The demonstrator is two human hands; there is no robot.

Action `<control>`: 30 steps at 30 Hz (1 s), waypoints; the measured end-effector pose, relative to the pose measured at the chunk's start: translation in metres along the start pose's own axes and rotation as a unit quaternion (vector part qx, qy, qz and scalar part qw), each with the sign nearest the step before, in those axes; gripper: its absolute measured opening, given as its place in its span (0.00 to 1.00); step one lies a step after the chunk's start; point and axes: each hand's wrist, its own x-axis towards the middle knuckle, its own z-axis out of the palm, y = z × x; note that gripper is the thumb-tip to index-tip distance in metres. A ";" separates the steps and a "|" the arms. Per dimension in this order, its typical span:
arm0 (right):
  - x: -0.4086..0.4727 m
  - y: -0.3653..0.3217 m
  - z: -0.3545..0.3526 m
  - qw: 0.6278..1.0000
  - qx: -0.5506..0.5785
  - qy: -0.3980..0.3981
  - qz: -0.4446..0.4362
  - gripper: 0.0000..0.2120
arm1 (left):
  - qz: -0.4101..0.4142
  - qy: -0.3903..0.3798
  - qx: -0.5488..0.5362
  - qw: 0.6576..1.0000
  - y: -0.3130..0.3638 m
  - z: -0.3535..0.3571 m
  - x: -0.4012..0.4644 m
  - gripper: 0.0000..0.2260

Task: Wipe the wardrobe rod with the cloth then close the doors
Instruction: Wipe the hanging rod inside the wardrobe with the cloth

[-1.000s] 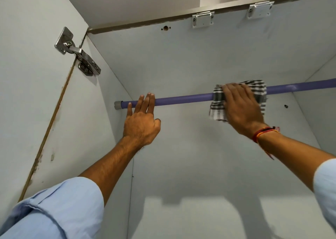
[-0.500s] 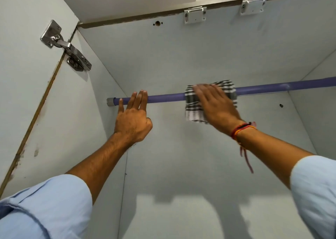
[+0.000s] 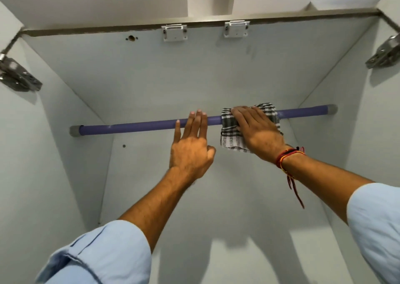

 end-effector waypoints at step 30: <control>-0.018 0.078 -0.029 0.996 -0.032 -0.087 0.016 0.23 | -0.039 -0.023 0.029 0.999 0.013 0.006 -0.002 0.47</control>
